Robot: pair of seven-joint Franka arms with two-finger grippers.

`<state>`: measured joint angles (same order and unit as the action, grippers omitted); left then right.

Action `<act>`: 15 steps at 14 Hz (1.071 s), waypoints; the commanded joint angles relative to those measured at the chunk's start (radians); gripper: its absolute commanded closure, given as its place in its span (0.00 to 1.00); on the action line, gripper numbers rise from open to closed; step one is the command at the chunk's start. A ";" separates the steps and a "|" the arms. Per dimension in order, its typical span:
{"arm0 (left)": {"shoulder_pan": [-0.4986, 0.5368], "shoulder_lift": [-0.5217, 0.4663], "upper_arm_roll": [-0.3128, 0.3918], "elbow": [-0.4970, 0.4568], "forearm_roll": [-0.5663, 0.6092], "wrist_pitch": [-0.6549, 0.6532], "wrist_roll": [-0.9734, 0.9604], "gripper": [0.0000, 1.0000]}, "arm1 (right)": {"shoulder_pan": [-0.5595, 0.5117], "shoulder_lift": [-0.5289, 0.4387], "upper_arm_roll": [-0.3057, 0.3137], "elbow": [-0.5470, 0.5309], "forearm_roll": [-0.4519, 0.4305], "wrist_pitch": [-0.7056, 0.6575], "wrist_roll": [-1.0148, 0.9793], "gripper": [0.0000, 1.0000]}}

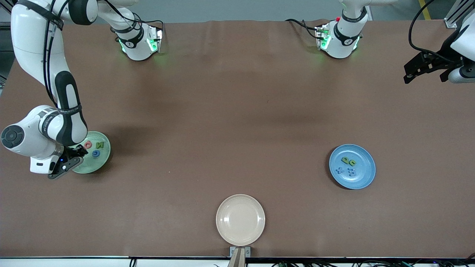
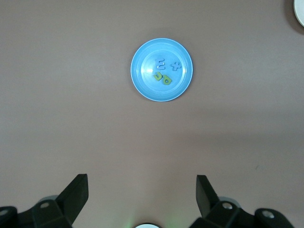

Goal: Sort upper and lower case letters into plates
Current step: 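Open the right gripper to drop the B on the plate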

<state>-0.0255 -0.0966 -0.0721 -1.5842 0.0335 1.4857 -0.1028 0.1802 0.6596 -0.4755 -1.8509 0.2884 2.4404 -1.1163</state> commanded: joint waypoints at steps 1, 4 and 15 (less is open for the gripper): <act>0.002 -0.003 0.006 0.001 -0.017 0.005 0.018 0.00 | -0.018 -0.005 0.017 0.013 0.014 -0.014 -0.013 0.48; 0.002 -0.003 0.006 0.003 -0.007 0.007 0.018 0.00 | -0.013 -0.014 0.017 0.009 0.012 -0.020 -0.013 0.35; 0.002 0.006 0.005 0.021 -0.003 0.007 0.017 0.00 | 0.044 -0.375 -0.003 -0.005 -0.032 -0.535 0.399 0.00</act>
<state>-0.0247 -0.0966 -0.0707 -1.5802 0.0335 1.4905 -0.1011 0.1908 0.3681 -0.4828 -1.8074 0.2860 1.9427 -0.8539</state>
